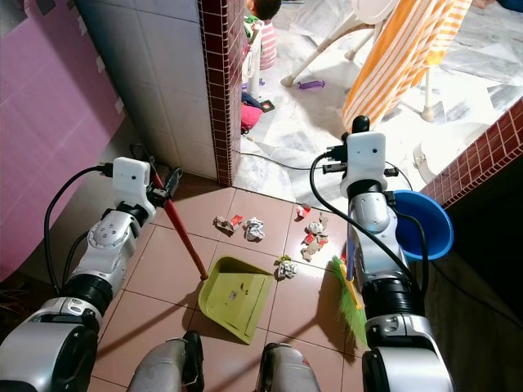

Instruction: Sweep floor

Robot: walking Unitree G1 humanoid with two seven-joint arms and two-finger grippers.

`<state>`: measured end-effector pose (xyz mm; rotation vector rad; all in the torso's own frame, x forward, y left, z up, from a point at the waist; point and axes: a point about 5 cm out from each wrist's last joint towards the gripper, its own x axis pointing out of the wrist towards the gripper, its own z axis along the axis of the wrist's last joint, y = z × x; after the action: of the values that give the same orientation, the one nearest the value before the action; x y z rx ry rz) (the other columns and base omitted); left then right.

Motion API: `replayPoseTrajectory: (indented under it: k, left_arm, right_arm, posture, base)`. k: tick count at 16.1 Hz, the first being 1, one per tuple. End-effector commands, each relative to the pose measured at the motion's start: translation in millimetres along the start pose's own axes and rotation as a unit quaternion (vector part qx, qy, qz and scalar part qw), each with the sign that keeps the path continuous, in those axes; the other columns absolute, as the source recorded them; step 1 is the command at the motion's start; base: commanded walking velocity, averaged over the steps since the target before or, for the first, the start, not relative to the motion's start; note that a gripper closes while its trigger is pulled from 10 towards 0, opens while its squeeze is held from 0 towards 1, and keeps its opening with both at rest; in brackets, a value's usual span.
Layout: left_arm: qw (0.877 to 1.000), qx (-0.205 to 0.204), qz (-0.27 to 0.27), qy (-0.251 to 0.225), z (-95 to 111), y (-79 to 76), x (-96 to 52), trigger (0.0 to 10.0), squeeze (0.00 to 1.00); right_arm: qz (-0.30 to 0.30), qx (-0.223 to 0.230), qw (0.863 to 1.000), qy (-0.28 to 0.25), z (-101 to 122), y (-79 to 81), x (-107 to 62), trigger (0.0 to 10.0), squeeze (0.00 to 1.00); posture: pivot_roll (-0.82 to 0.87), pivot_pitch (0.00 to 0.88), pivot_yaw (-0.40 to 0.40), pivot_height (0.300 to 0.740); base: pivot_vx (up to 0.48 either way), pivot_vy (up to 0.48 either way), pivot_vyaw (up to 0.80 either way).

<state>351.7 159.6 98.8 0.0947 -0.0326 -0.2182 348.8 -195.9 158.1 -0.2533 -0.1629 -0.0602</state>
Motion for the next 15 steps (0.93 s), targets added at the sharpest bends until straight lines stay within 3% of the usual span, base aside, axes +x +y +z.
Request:
replayPoseTrajectory:
  k: [1, 15]
  left_arm:
    - [1.0, 0.003, -0.001, -0.002, 0.6, -2.0, 1.6, 0.0, 0.0]
    - [1.0, 0.005, 0.001, -0.002, -0.6, -5.8, 3.6, 0.0, 0.0]
  right_arm:
    - [-0.002, -0.016, 1.0, 0.002, 0.7, -5.9, -0.6, 10.0, 0.0]
    - [0.002, -0.017, 1.0, -0.002, 2.5, -3.6, 0.9, 10.0, 0.0]
  posture:
    - [-0.12, 0.196, -0.055, 0.74]
    - [-0.12, 0.19, -0.054, 0.74]
  base:
    - [0.0, 0.0, 0.0]
    - [0.0, 0.0, 0.0]
